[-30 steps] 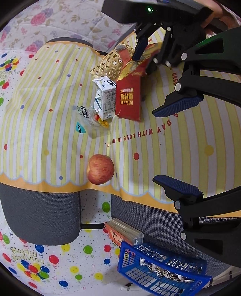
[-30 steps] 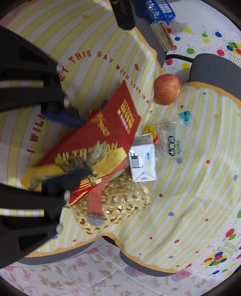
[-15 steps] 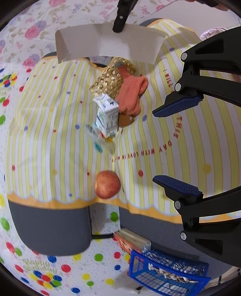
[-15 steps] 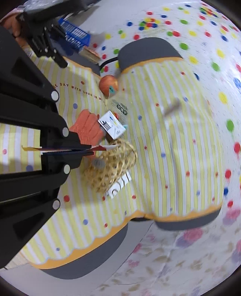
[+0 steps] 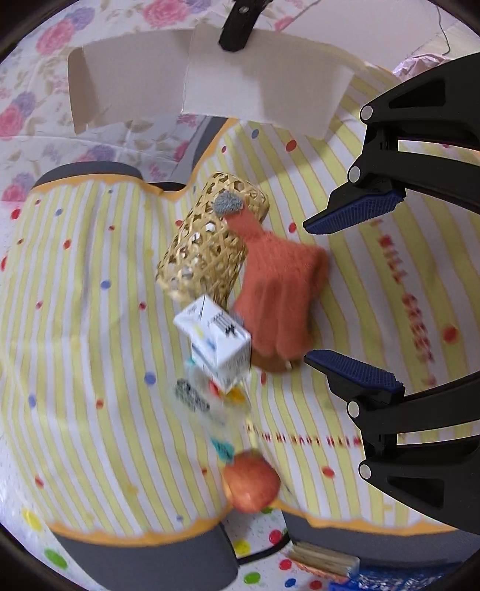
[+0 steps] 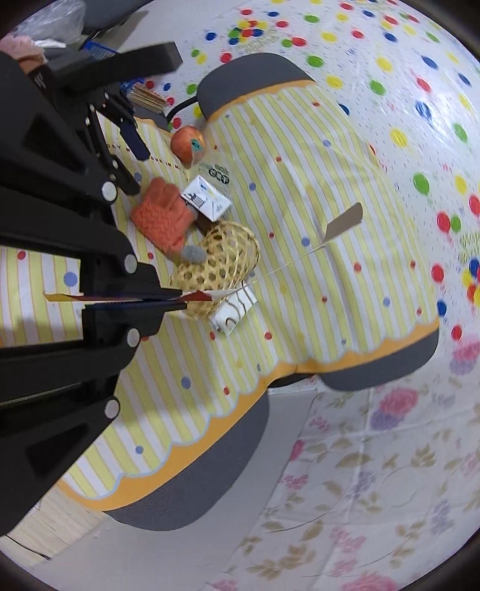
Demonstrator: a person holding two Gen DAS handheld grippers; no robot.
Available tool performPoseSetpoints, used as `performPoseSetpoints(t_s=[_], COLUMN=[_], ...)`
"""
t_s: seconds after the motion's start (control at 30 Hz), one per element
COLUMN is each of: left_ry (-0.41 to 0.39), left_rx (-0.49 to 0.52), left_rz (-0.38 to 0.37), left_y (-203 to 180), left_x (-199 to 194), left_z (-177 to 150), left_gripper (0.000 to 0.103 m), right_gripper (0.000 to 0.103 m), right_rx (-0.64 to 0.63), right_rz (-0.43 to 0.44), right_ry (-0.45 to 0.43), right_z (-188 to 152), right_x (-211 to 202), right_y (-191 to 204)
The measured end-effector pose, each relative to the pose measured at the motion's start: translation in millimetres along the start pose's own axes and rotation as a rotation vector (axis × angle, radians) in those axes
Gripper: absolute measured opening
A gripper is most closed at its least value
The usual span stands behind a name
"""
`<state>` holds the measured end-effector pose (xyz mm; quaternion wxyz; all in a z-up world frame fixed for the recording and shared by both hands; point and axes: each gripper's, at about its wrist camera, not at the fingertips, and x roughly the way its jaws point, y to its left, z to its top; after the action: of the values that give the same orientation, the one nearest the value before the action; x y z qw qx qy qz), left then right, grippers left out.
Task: Collect trash
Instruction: 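Grasp and lift the orange glove with the left tool while the right tool holds the cardboard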
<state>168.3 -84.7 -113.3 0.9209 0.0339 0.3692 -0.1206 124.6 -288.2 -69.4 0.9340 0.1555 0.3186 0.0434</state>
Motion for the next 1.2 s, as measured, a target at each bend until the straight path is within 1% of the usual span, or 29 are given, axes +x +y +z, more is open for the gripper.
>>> performPoseSetpoints(t_s=[0.13,0.17,0.23,0.3,0.37,0.4,0.43,0.47,0.5,0.53,0.6,0.63,0.7,0.73,0.8,0.87,1.0,1.07,1.2], left_ry=[0.025,0.035,0.074,0.125,0.110,0.109,0.105,0.103,0.104,0.101,0.087,0.072,0.042,0.020,-0.023,-0.066,-0.154,-0.181,-0.204], left_rx=[0.065,0.091,0.153,0.180,0.177,0.168,0.155,0.146,0.130,0.116,0.074,0.047,0.009,-0.014,-0.055,-0.082,-0.128,-0.141,-0.160], left_rz=[0.012,0.027,0.087,0.112,0.102,0.091,0.096,0.097,0.076,0.063,0.026,-0.001,-0.052,-0.087,-0.133,-0.144,-0.135,-0.130,-0.137], left_y=[-22,-27,-37,-38,-35,-32,-29,-26,-21,-18,-9,-4,2,6,14,21,36,40,52], left_x=[17,22,37,50,53,53,52,52,52,50,40,29,9,-6,-34,-59,-105,-122,-144], left_z=[5,5,5,1,-2,-2,-1,0,2,4,8,10,14,17,21,23,24,20,14], left_gripper=[0.062,0.062,0.062,0.060,0.058,0.056,0.045,0.039,0.035,0.024,0.017,0.016,0.016,0.016,0.015,0.015,0.015,0.015,0.015], right_gripper=[0.002,0.002,0.002,0.002,0.002,0.002,0.002,0.002,0.002,0.002,0.002,0.002,0.002,0.002,0.002,0.002,0.002,0.002,0.002], right_rx=[0.048,0.053,0.061,0.062,0.055,0.055,0.053,0.052,0.053,0.053,0.049,0.046,0.042,0.040,0.037,0.032,0.016,0.010,-0.005], right_rz=[0.014,0.015,0.018,0.021,0.018,0.019,0.019,0.017,0.018,0.021,0.024,0.024,0.028,0.029,0.032,0.035,0.050,0.057,0.071], right_ry=[0.012,0.012,0.012,0.014,0.015,0.016,0.017,0.019,0.020,0.021,0.021,0.019,0.015,0.012,0.007,-0.001,-0.011,-0.015,-0.016], right_z=[-2,-2,-2,-3,-5,-6,-7,-7,-8,-9,-10,-11,-13,-13,-14,-14,-16,-17,-21], right_x=[5,5,5,4,3,3,3,3,3,2,-1,-3,-8,-11,-15,-20,-30,-34,-41], right_y=[-16,-18,-22,-23,-24,-24,-23,-24,-23,-23,-22,-20,-18,-17,-16,-13,-5,-2,4])
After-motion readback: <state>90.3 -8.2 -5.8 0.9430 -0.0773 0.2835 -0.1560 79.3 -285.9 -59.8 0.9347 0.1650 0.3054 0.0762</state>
